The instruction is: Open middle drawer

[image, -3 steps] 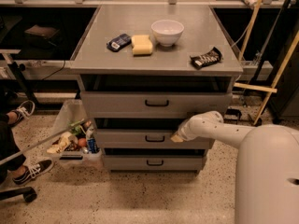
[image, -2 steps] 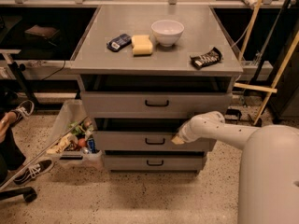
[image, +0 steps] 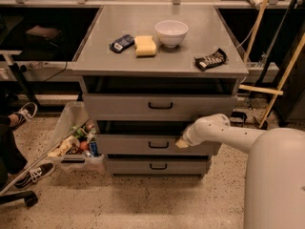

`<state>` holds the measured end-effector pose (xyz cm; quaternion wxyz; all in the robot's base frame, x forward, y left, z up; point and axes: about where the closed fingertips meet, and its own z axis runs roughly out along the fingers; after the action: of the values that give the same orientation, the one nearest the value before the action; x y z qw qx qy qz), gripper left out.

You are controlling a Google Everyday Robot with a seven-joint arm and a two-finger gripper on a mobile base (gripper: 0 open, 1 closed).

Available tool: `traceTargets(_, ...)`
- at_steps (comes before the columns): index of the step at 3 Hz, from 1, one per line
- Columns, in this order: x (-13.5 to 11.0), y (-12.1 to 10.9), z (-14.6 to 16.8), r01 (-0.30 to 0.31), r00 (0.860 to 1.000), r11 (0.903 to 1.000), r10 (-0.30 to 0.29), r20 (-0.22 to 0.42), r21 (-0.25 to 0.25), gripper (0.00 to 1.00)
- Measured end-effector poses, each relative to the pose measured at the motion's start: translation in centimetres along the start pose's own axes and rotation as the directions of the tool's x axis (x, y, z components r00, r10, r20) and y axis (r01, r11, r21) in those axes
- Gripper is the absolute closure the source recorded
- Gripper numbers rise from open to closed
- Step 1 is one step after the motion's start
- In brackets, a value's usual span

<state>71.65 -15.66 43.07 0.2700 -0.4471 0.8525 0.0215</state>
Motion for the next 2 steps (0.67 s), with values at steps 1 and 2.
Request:
traceTargets(1, 0.15, -0.55, -0.81, -0.006, 1.000, 0.9998, 0.005, 0.007, 0.018, 1.00)
traceTargets(2, 0.95, 0.33, -1.33, -0.014, 1.000, 0.9997, 0.014, 0.007, 0.020, 1.00)
